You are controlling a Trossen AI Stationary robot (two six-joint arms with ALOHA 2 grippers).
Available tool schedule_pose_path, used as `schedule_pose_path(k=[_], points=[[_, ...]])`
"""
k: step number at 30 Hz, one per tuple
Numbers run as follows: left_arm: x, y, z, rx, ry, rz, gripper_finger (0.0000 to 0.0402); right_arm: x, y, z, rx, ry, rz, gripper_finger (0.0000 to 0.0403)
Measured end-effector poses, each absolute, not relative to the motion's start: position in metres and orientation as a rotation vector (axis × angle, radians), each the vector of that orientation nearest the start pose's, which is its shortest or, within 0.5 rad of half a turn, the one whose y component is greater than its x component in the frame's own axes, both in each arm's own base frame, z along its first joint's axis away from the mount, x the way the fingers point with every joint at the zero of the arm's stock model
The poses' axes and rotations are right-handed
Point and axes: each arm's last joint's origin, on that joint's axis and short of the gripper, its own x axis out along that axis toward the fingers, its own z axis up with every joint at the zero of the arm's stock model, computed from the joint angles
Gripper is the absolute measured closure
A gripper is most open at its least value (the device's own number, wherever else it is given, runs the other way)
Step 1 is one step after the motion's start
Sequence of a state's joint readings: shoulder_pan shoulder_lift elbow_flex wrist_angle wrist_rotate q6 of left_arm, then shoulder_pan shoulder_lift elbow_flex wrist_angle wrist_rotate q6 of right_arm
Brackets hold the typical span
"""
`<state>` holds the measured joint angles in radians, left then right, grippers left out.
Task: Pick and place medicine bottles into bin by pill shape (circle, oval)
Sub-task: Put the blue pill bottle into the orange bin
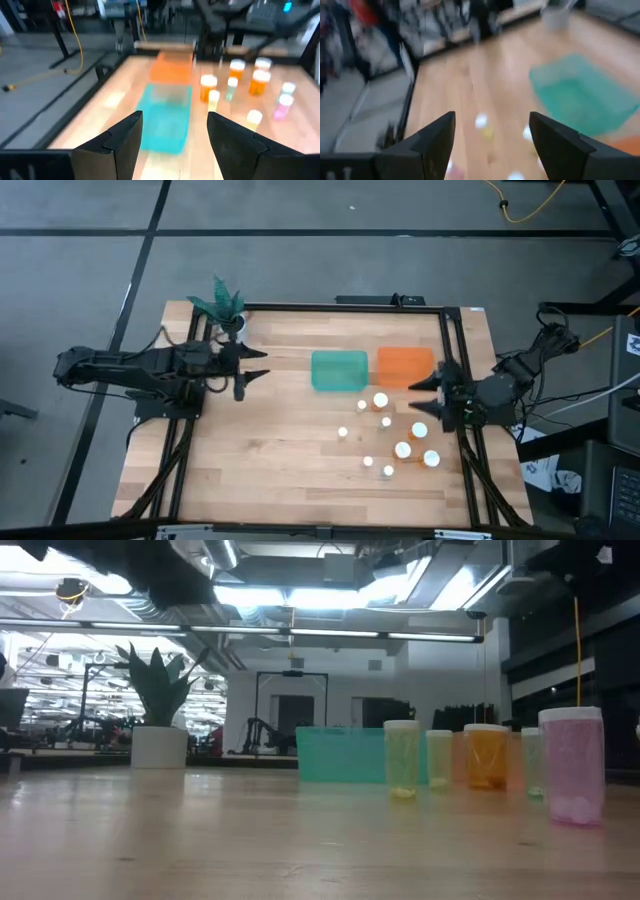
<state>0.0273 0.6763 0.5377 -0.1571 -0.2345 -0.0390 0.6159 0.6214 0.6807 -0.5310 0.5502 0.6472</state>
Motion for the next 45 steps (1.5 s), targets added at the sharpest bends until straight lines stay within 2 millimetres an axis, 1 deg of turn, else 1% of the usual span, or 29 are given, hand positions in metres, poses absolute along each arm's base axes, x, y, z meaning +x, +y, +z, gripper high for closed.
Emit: schedule_pose_path(k=[3,5,9,12,15,19,23,27,30,36,40,45], points=[[0.169,0.011,0.255,0.02,0.372,0.263,0.0188,0.122,0.07,0.276,0.356,0.527,-0.051,0.0147],[0.176,0.012,0.25,0.031,0.395,0.261,0.0188,0.127,0.074,0.268,0.359,0.601,-0.055,0.0147],[0.186,0.012,0.252,0.057,0.348,0.256,0.0188,0.138,0.081,0.257,0.358,0.702,-0.061,0.0147],[0.19,0.012,0.254,0.067,0.309,0.255,0.0188,0.15,0.083,0.252,0.313,0.74,-0.098,0.0147],[0.191,0.012,0.255,0.066,0.299,0.255,0.0188,0.164,0.081,0.25,0.253,0.773,-0.13,0.0147],[0.191,0.011,0.255,0.06,0.299,0.252,0.0188,0.185,0.077,0.253,0.182,0.834,-0.085,0.0147],[0.191,0.011,0.255,0.06,0.299,0.252,0.0188,0.197,0.071,0.25,0.187,0.959,-0.06,0.0147],[0.191,0.011,0.255,0.06,0.3,0.252,0.0188,0.2,0.067,0.234,0.238,1.12,-0.1,0.0147],[0.19,0.011,0.255,0.06,0.301,0.251,0.0188,0.203,0.068,0.223,0.212,1.199,-0.123,0.0147],[0.19,0.011,0.255,0.06,0.301,0.252,0.0188,0.214,0.072,0.201,0.138,1.302,-0.114,0.0147],[0.19,0.011,0.255,0.061,0.301,0.252,0.0188,0.222,0.075,0.189,0.106,1.337,-0.109,0.0147],[0.19,0.011,0.255,0.061,0.301,0.252,0.0188,0.232,0.078,0.179,0.108,1.314,-0.099,0.0147]])
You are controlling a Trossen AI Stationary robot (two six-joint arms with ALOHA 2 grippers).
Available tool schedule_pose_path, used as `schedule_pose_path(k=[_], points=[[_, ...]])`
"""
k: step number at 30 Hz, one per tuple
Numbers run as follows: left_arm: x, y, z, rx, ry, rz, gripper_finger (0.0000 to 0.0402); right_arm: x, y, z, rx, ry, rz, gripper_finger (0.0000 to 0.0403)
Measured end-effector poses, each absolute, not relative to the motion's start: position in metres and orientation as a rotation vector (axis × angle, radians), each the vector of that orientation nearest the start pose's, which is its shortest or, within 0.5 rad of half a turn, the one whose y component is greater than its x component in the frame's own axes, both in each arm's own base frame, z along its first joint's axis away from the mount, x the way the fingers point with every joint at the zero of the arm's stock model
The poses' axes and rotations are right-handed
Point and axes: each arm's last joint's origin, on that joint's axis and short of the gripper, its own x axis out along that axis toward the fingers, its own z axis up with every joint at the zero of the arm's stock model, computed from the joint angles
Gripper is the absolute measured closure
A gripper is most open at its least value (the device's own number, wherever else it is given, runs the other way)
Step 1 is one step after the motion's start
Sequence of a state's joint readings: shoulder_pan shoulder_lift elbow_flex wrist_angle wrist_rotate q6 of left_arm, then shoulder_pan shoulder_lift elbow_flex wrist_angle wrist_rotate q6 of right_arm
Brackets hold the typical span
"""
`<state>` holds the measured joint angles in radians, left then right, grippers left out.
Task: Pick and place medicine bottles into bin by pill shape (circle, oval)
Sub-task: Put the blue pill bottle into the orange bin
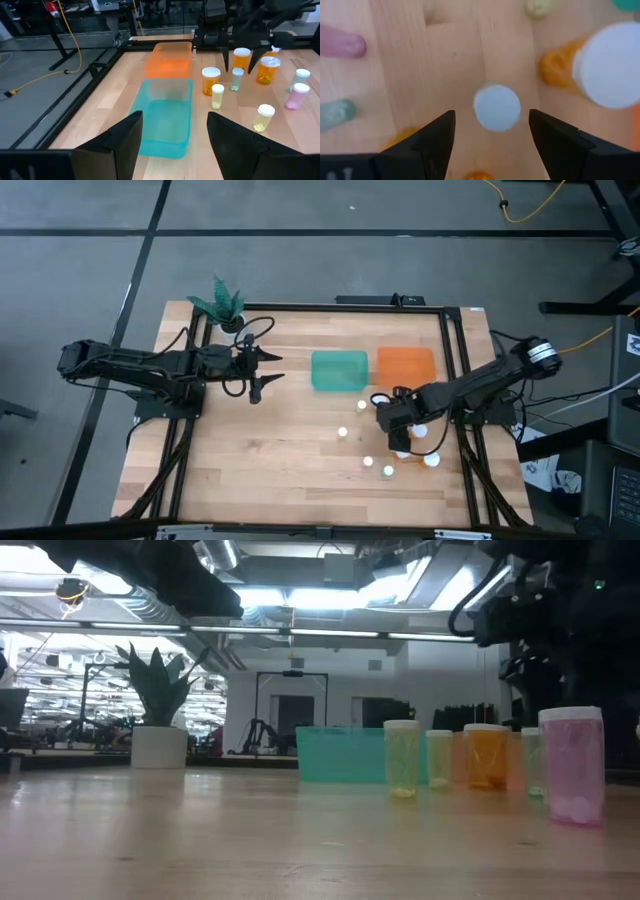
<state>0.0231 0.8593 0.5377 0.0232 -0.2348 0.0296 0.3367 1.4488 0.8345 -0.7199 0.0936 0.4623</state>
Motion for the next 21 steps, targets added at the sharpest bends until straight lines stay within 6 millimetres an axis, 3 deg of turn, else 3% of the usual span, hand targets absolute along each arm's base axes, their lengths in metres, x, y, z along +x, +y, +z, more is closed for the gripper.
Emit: schedule_pose_path(k=[11,15,21], points=[[0.1905,0.0111,0.2547,0.061,0.302,0.251,0.0188,0.2381,0.0799,0.1775,0.113,1.273,-0.105,0.0155],[0.1905,0.0111,0.2547,0.061,0.302,0.251,0.0188,0.2381,0.0799,0.1775,0.113,1.273,-0.106,0.0196],[0.1905,0.0111,0.2547,0.061,0.302,0.251,0.0188,0.238,0.0801,0.1776,0.119,1.275,-0.101,0.0288]])
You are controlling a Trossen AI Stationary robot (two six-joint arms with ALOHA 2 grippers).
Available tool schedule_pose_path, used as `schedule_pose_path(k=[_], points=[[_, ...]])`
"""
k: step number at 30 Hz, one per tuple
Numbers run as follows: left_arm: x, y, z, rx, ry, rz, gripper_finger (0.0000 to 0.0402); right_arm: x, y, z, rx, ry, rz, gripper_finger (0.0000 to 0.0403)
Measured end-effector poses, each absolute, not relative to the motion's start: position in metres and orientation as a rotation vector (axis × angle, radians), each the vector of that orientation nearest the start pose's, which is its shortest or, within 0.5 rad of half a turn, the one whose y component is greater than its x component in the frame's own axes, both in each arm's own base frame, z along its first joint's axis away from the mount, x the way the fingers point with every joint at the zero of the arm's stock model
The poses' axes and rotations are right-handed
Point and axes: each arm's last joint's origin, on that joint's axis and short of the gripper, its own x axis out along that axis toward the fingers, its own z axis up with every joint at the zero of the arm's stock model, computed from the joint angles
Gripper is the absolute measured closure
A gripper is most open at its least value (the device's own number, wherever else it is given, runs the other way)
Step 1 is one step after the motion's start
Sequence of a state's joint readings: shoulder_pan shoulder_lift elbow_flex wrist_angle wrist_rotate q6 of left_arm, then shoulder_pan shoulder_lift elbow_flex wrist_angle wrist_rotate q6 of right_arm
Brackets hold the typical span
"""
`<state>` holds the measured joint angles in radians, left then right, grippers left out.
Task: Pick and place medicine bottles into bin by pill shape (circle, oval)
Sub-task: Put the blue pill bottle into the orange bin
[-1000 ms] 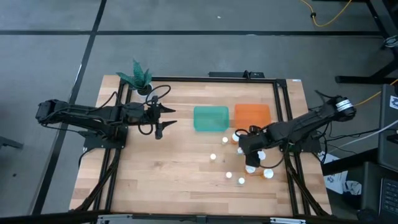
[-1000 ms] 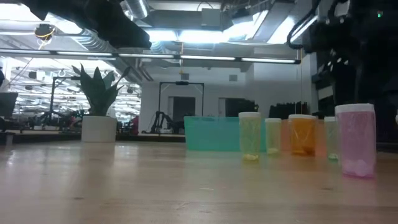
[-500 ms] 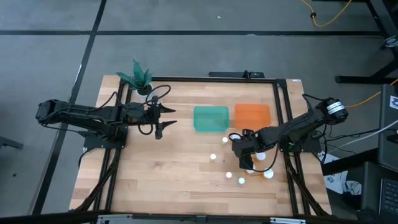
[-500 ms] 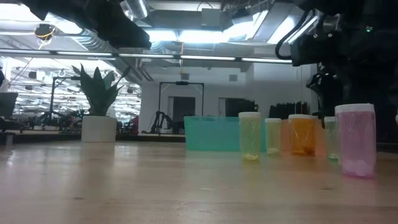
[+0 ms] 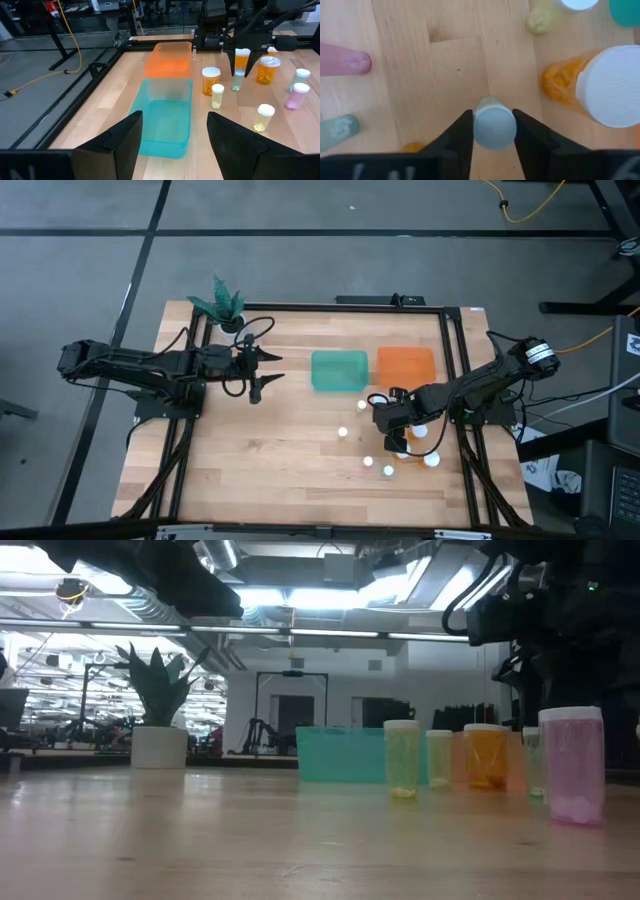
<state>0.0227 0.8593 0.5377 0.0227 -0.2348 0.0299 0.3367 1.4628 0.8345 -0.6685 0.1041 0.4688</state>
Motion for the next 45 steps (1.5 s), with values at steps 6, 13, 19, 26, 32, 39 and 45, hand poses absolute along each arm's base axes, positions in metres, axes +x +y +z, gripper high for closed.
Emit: schedule_pose_path(k=[6,13,19,26,32,39,45], points=[[0.19,0.011,0.255,0.061,0.303,0.251,0.0188,0.236,0.081,0.187,0.153,1.294,-0.041,0.029],[0.19,0.011,0.254,0.061,0.306,0.251,0.0188,0.24,0.08,0.253,0.022,1.218,0.03,0.029],[0.19,0.011,0.254,0.062,0.309,0.251,0.0188,0.246,0.054,0.303,-0.187,1.128,-0.128,0.029],[0.19,0.011,0.254,0.062,0.31,0.251,0.0188,0.249,-0.016,0.299,-0.184,1.209,-0.291,0.029],[0.19,0.011,0.254,0.062,0.31,0.251,0.0188,0.232,-0.077,0.274,0.002,1.26,-0.278,0.029],[0.19,0.011,0.254,0.062,0.313,0.252,0.0188,0.214,-0.108,0.224,0.129,1.258,-0.263,0.029],[0.19,0.011,0.254,0.062,0.313,0.251,0.0188,0.21,-0.111,0.203,0.129,1.222,-0.273,0.0289]])
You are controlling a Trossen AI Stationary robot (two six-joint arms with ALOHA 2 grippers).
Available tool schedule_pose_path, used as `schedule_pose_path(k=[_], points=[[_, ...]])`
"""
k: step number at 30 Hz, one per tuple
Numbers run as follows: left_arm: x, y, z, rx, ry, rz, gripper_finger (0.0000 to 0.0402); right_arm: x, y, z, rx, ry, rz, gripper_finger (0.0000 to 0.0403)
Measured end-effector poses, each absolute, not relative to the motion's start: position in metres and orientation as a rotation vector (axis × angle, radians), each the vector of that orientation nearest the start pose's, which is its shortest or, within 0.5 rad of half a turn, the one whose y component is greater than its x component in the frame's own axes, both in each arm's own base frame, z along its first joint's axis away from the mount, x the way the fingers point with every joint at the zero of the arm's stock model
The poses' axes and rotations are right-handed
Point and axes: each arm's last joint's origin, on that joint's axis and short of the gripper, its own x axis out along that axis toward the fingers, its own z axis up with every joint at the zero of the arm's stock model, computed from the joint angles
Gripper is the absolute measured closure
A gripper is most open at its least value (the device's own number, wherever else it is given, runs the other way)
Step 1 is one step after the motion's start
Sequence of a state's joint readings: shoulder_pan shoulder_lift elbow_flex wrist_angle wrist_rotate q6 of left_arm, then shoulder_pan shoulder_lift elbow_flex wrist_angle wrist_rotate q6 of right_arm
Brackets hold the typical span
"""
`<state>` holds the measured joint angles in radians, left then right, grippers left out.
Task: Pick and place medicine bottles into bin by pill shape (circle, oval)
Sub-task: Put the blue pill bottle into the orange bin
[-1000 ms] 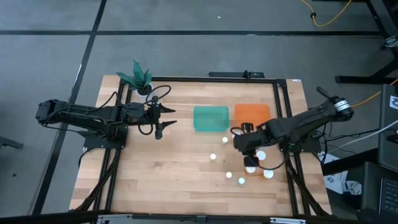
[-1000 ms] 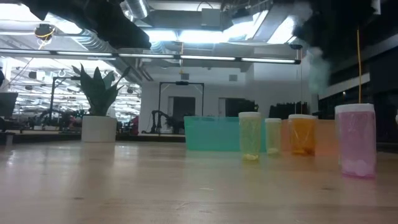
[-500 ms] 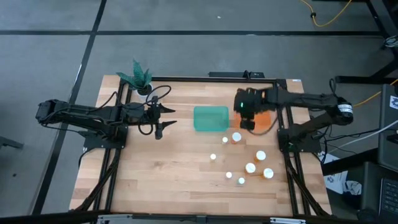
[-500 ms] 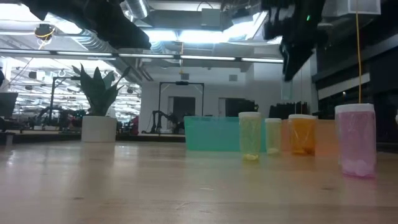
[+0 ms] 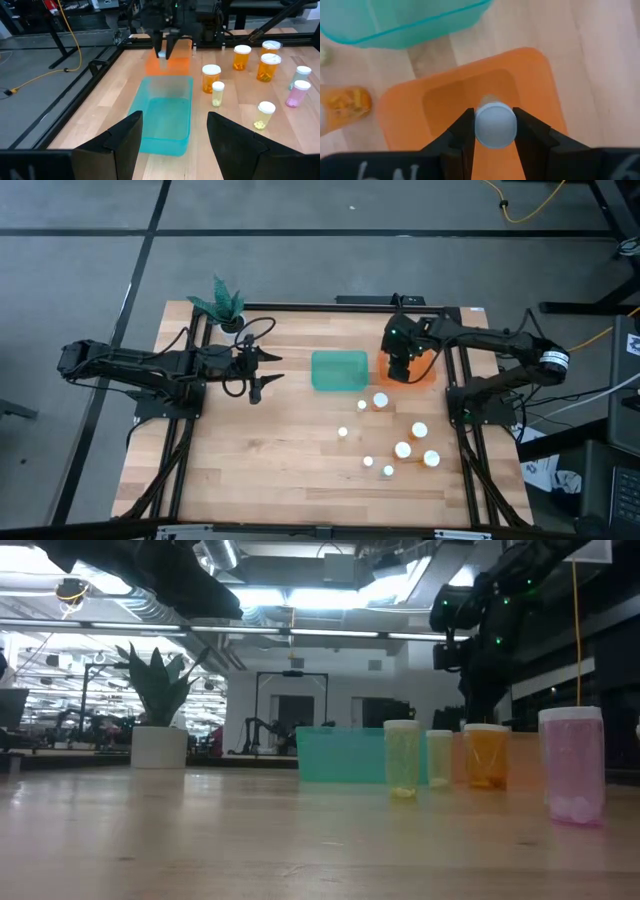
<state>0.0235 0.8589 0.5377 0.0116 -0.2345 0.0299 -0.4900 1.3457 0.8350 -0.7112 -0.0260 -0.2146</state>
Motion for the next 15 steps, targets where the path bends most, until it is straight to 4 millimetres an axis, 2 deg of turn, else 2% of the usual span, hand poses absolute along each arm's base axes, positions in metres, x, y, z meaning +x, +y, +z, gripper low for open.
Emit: schedule_pose_path(k=[10,15], points=[[0.19,0.011,0.254,0.062,0.313,0.251,0.0188,0.207,-0.109,0.188,0.129,1.227,-0.278,0.0286],[0.19,0.011,0.254,0.062,0.313,0.251,0.0188,0.208,-0.11,0.188,0.158,1.216,-0.3,0.0263]])
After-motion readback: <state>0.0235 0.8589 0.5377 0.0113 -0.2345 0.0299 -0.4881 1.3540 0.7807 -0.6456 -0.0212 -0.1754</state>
